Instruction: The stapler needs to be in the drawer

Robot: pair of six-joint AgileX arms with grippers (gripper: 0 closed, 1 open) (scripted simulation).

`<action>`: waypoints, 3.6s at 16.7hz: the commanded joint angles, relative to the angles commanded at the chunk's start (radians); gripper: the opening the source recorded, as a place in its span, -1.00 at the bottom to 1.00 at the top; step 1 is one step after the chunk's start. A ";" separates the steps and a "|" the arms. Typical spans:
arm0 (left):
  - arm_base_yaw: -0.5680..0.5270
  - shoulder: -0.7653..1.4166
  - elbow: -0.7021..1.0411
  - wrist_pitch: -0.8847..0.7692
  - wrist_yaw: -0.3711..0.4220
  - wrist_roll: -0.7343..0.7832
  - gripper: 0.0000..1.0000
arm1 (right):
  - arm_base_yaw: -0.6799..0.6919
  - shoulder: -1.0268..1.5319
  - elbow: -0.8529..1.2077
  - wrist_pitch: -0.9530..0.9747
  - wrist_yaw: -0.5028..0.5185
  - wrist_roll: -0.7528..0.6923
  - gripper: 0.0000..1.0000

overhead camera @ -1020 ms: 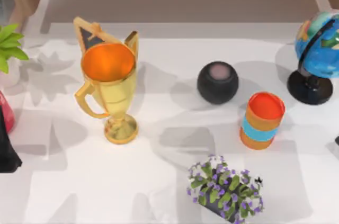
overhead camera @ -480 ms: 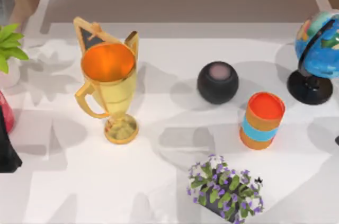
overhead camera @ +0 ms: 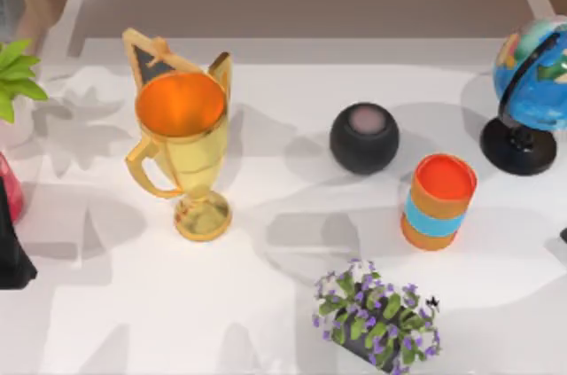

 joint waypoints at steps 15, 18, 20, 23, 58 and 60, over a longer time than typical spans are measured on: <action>0.000 0.000 0.000 0.000 0.000 0.000 1.00 | 0.024 0.052 0.115 -0.063 0.024 -0.001 1.00; 0.000 0.000 0.000 0.000 0.000 0.000 1.00 | 0.024 0.052 0.115 -0.063 0.024 -0.001 0.55; 0.000 0.000 0.000 0.000 0.000 0.000 1.00 | 0.024 0.052 0.115 -0.063 0.024 -0.001 0.25; 0.000 0.000 0.000 0.000 0.000 0.000 1.00 | 0.024 0.052 0.115 -0.063 0.024 -0.001 -0.21; 0.000 0.000 0.000 0.000 0.000 0.000 1.00 | -0.095 -0.137 -0.331 0.187 -0.106 0.004 -1.00; 0.000 0.000 0.000 0.000 0.000 0.000 1.00 | -0.118 -0.159 -0.388 0.220 -0.124 0.004 -1.00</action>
